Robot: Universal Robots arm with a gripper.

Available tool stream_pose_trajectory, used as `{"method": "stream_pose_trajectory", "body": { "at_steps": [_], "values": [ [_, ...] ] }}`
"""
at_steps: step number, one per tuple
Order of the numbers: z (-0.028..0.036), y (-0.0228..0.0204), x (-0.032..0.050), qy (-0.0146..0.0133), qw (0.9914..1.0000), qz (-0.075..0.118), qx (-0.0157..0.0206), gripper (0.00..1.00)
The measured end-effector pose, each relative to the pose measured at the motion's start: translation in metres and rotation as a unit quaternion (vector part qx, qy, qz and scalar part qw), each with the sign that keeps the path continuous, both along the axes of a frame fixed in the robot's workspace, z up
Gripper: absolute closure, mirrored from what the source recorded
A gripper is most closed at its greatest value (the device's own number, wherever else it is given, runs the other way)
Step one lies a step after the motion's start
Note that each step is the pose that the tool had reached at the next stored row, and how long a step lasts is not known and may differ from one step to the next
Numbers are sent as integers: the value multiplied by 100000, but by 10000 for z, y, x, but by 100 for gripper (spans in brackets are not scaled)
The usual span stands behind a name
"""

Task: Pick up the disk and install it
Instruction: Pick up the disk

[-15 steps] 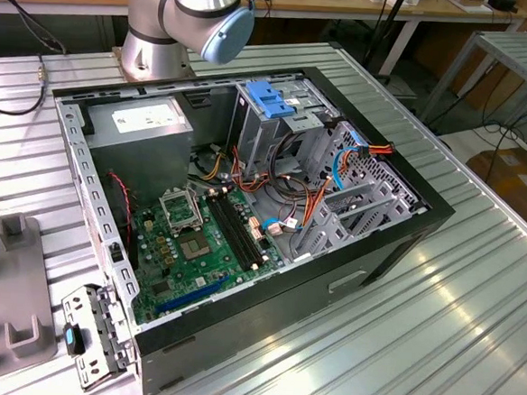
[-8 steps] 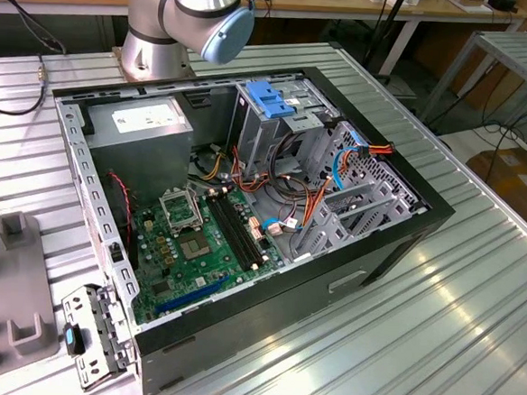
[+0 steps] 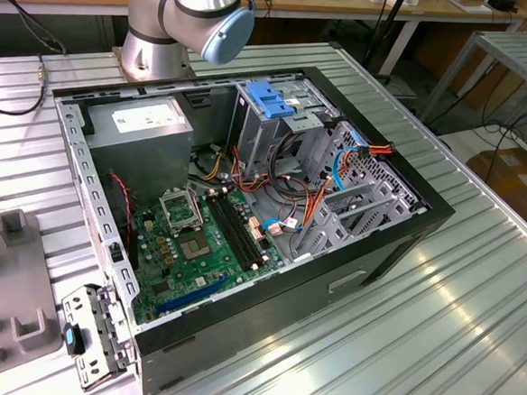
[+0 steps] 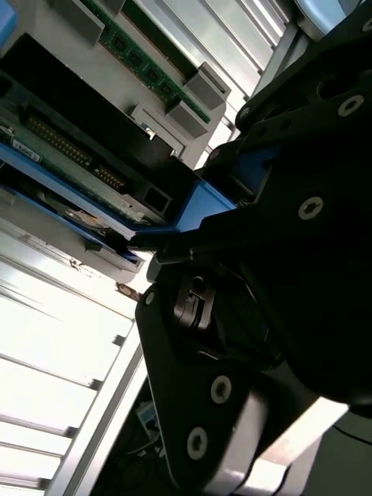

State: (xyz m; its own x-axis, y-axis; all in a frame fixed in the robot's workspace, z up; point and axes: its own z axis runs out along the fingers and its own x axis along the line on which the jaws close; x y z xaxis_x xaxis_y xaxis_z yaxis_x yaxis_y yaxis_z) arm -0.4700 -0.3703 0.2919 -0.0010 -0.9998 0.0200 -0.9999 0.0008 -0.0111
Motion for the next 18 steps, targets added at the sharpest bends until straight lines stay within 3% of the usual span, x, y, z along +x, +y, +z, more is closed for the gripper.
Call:
{"method": "stream_pose_trajectory", "body": {
  "at_steps": [18],
  "values": [
    [1, 0, 0, -6, 99999, -348, 1, 63]
  ]
}}
